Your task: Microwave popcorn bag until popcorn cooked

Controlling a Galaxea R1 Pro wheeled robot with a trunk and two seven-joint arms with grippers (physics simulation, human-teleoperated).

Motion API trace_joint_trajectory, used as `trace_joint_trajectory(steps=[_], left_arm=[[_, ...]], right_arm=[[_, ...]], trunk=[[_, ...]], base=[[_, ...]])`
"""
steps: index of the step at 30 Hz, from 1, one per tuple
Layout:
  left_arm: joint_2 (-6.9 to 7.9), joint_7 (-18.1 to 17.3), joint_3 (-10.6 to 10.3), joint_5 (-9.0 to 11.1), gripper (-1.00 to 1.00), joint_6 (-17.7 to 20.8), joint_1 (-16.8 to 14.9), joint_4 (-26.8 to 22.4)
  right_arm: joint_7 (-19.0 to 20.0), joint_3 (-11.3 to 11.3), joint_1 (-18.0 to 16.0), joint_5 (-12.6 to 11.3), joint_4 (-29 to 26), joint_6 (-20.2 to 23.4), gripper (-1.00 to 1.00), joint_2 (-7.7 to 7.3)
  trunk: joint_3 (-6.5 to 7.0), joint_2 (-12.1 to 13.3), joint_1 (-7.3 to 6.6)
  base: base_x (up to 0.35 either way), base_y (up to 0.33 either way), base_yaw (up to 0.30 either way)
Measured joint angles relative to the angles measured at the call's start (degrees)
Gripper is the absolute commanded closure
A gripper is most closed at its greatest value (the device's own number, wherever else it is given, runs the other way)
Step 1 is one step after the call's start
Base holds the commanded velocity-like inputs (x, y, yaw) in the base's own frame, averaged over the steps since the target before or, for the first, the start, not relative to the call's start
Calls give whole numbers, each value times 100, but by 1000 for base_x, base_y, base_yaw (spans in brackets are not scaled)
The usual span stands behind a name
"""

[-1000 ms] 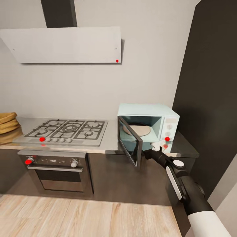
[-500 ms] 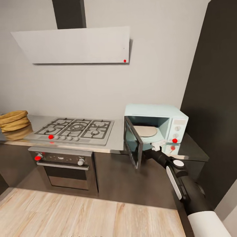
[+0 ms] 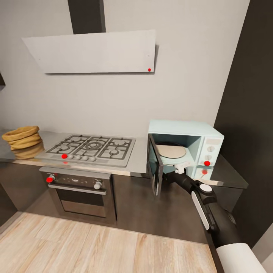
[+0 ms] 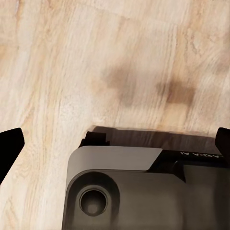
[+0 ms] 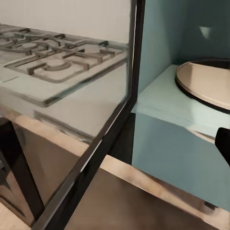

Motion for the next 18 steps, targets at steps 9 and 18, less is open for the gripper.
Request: trace_joint_trajectory(steps=[9, 18], left_arm=[[0, 0, 0, 0, -100, 0, 1, -1], [0, 0, 0, 0, -100, 0, 1, -2]], right_arm=[[3, 9, 8, 1, -8, -1, -100, -2], [2, 9, 8, 1, -11, -1, -100, -2]], trunk=[[-5, 0, 0], [-23, 0, 0]], base=[[0, 0, 33], [0, 0, 87]])
